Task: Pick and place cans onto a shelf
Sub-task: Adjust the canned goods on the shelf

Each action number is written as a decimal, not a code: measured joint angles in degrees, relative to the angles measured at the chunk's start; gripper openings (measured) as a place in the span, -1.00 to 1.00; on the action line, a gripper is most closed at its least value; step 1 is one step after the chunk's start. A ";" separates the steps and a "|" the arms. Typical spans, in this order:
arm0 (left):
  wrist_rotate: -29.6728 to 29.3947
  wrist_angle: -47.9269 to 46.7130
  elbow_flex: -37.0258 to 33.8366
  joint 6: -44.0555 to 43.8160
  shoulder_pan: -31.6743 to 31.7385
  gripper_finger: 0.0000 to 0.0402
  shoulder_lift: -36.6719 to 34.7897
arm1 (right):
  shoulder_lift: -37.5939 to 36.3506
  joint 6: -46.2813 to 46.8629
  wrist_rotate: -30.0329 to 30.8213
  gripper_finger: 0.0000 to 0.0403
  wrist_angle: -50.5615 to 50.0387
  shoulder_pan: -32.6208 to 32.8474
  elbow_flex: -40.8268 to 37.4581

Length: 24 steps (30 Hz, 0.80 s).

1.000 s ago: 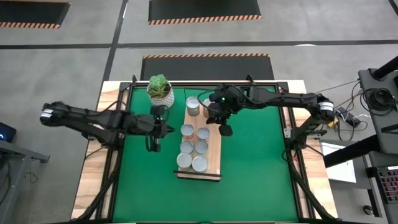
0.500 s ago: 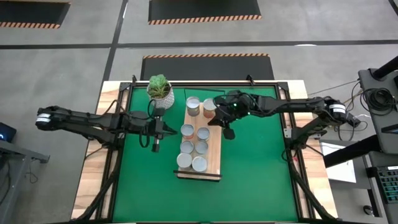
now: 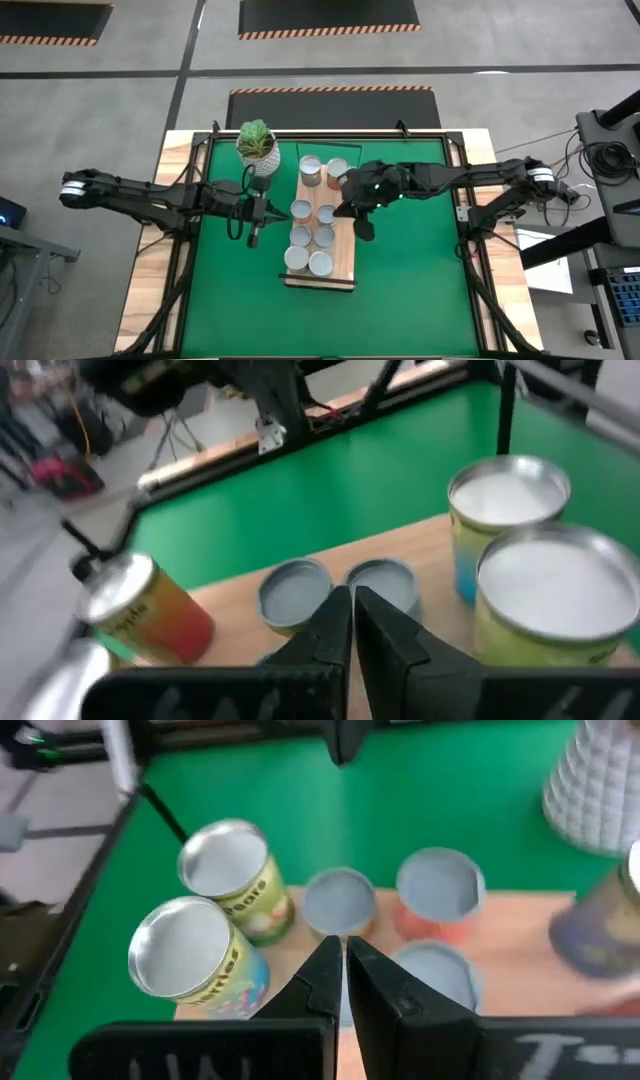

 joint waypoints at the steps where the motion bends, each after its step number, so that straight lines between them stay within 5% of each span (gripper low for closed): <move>1: -0.07 -0.02 0.06 2.47 0.00 -1.00 -0.16 | 0.93 1.52 1.85 -0.95 -2.43 1.13 1.96; 11: -0.67 -3.37 0.69 5.60 -0.15 -1.00 -2.96 | 13.97 27.67 2.96 -0.95 -18.53 8.43 20.88; 17: 3.60 -9.11 0.67 3.70 -0.15 -1.00 -3.91 | 22.90 35.69 -5.40 -0.95 -25.79 10.07 32.15; 24: 4.84 -13.67 0.65 1.75 -0.15 -1.00 -5.36 | 30.11 45.68 -4.31 -0.95 -35.91 9.90 43.53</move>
